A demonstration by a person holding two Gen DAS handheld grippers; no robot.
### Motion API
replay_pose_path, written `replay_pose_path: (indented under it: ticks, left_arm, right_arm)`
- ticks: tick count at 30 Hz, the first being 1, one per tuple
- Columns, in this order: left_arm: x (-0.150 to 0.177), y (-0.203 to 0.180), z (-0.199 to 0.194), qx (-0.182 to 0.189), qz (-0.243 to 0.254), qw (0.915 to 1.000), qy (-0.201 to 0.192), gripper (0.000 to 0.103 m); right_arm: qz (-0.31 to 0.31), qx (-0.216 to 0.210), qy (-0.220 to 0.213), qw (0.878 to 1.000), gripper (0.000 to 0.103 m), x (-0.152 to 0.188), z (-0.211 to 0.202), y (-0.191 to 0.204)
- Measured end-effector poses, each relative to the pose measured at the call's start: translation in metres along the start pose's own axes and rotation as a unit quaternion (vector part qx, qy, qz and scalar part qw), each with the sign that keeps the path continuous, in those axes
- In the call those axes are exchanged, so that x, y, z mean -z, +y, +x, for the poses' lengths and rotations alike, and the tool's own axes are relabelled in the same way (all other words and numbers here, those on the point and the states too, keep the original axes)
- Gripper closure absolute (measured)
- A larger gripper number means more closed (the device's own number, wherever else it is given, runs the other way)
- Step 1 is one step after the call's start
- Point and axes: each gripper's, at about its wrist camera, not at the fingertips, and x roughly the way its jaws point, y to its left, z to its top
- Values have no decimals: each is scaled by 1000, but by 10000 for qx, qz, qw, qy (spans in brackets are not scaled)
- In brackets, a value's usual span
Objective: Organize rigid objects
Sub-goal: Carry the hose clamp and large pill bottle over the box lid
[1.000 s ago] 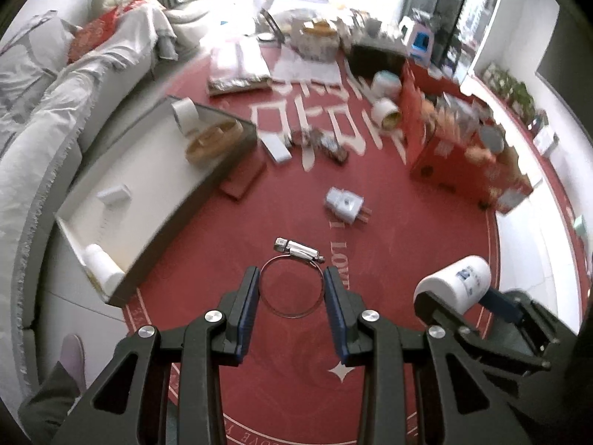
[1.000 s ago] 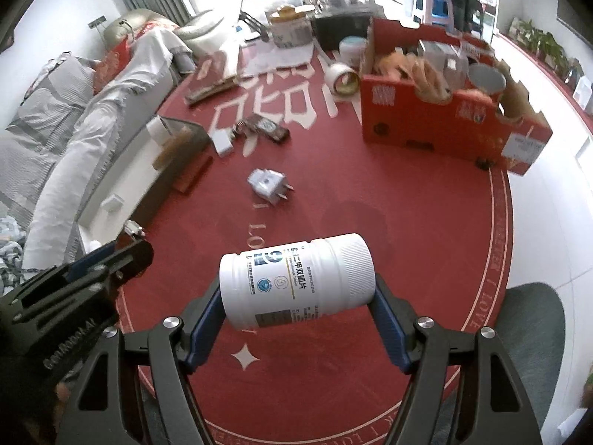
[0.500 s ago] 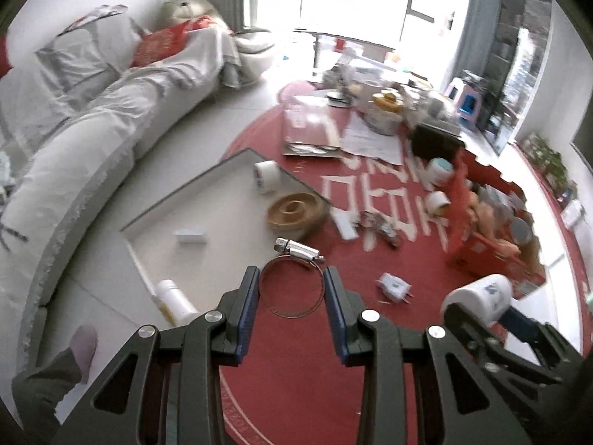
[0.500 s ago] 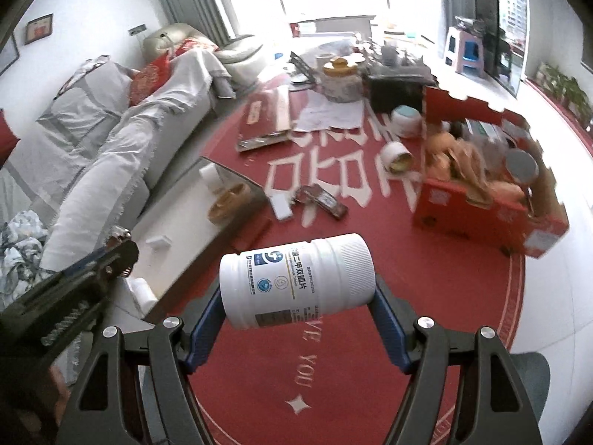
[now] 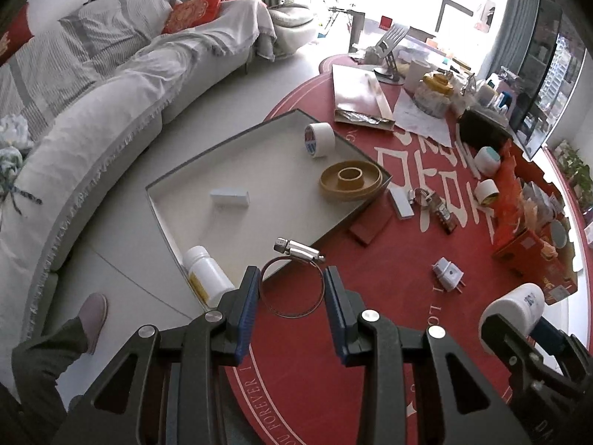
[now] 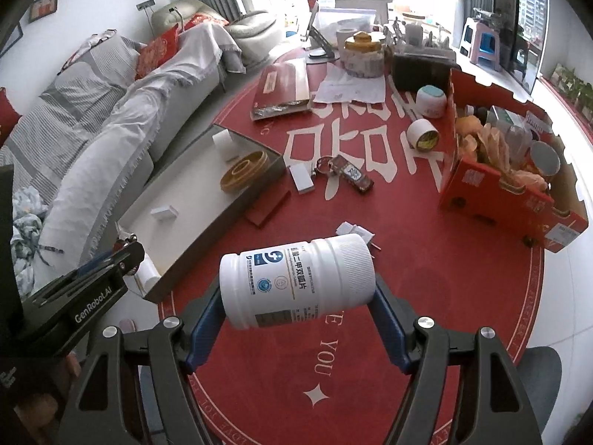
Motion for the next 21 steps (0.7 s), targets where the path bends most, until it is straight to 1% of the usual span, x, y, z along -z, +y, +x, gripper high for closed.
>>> replay_pose_path:
  ticks: [21]
  left_arm:
    - [-1, 5, 17, 29, -23, 9998, 195, 65]
  right_arm:
    - [-66, 10, 109, 9999, 29, -9, 11, 10]
